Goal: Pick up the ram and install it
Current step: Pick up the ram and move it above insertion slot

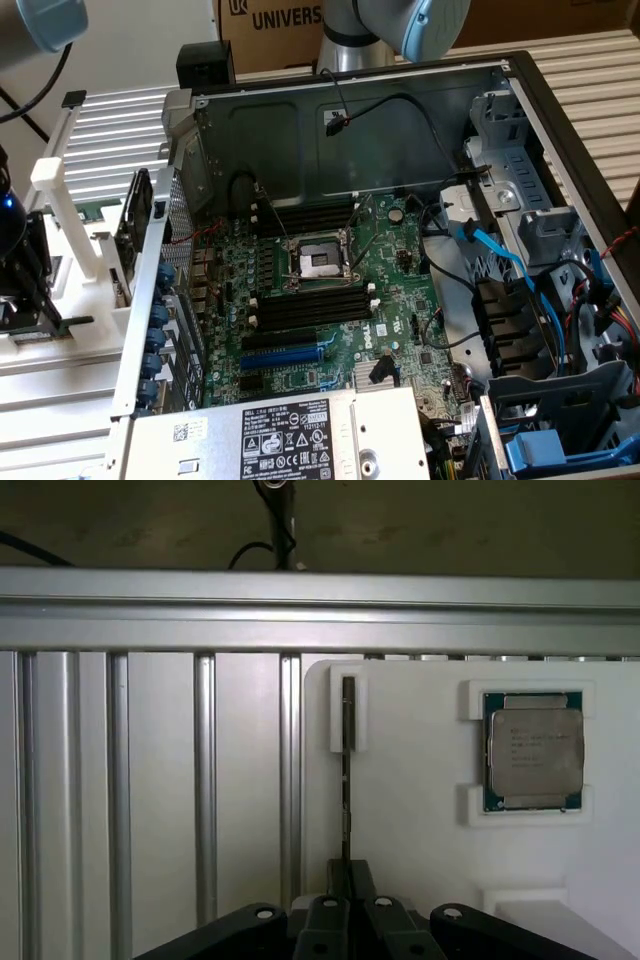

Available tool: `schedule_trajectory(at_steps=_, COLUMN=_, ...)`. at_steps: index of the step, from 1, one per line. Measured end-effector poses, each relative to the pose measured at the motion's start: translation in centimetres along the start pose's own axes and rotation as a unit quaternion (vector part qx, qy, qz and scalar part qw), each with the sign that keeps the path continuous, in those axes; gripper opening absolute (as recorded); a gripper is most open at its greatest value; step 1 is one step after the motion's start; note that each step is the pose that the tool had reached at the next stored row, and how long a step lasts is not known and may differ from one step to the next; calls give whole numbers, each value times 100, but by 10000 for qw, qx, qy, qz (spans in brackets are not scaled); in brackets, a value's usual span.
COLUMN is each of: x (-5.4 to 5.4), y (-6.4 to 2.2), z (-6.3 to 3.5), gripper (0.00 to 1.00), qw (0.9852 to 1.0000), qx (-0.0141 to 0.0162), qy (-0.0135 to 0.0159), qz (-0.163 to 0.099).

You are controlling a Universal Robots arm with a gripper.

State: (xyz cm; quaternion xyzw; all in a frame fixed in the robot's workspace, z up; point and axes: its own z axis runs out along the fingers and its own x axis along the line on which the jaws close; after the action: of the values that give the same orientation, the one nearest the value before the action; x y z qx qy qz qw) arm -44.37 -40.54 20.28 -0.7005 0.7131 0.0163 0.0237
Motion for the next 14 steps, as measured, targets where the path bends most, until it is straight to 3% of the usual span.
schedule_trajectory(at_steps=6, x=-17, y=-3, z=-301, gripper=12, qw=10000, qx=-1, qy=6, qz=0)
schedule_trajectory(at_steps=14, x=-33, y=4, z=-578, gripper=12, qw=10000, qx=0, qy=24, qz=8)
